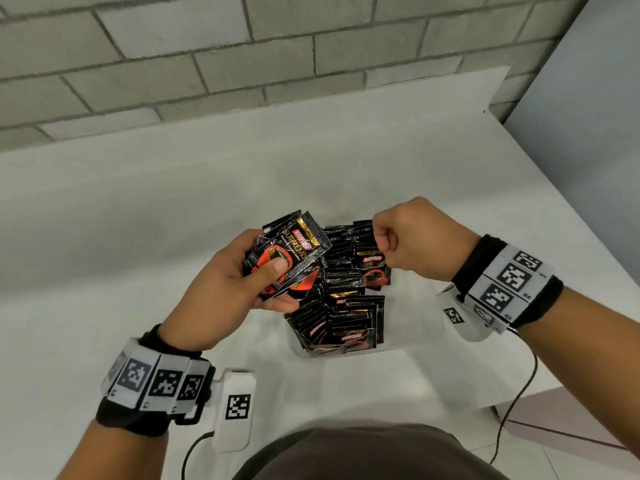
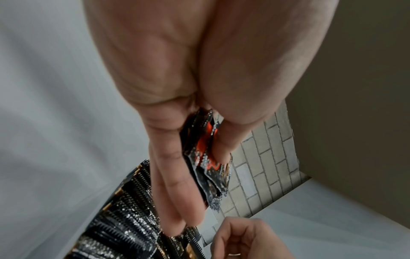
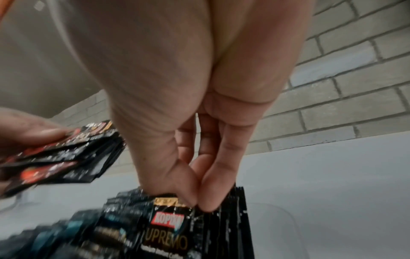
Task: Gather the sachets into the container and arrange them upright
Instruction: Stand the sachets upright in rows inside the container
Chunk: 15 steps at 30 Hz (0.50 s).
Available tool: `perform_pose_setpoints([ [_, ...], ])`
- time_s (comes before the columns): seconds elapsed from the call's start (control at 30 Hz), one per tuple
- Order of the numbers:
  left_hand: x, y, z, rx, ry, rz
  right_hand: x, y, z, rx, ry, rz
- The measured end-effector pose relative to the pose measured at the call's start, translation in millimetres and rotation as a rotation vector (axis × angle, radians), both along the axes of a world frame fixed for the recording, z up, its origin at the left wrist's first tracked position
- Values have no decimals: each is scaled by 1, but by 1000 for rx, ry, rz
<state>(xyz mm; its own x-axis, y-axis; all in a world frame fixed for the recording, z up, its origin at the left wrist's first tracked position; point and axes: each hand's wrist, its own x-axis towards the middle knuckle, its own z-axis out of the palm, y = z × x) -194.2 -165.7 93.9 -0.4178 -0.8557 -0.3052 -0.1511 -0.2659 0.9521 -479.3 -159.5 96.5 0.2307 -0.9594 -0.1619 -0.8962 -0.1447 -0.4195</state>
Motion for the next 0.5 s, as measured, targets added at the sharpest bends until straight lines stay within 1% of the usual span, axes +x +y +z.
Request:
perform_pose_setpoints([
  [0.1,1,0,0,1,-1,4,1,0,-9,134,126,99],
  [0.23,3,0,0,-4,-7,6,0,-1,-16,223,241,191],
  [0.3,3,0,0,-3,-7,6,0,-1,-12,228,264,224],
  [0.4,3,0,-1,-1,-5,6,-1,0,-6,181,242,237],
  [0.43,3,0,-1,-1,-5,6,0,1,-5,190,236,248],
  [0.5,4,1,-1,-1,-5,4,2,4,-6,284,255,299],
])
